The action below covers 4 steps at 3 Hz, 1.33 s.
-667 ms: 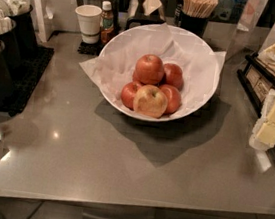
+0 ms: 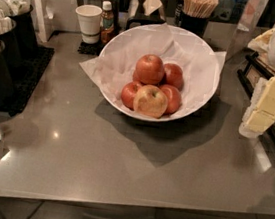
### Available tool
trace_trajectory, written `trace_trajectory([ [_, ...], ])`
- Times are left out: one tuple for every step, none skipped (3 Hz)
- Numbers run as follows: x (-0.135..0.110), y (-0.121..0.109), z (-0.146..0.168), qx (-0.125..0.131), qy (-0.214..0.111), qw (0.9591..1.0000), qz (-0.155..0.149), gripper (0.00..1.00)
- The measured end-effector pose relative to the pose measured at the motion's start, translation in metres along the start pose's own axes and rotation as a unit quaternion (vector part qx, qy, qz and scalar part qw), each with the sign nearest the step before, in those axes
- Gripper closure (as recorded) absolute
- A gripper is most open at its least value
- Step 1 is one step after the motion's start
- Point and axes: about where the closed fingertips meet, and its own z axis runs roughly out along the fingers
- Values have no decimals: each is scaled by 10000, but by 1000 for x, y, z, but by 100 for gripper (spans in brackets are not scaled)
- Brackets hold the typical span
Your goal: Pick apple from white bowl
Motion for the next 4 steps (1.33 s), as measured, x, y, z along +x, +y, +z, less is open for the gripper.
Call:
trace_trajectory([
  [-40, -27, 10, -29, -534, 9983, -210, 0],
  [-90, -41, 13, -136, -1077, 9923, -588, 0],
  [-94, -43, 11, -115, -1119, 9918, -600, 0],
  [-93, -50, 15, -27, -1217, 9919, -357, 0],
])
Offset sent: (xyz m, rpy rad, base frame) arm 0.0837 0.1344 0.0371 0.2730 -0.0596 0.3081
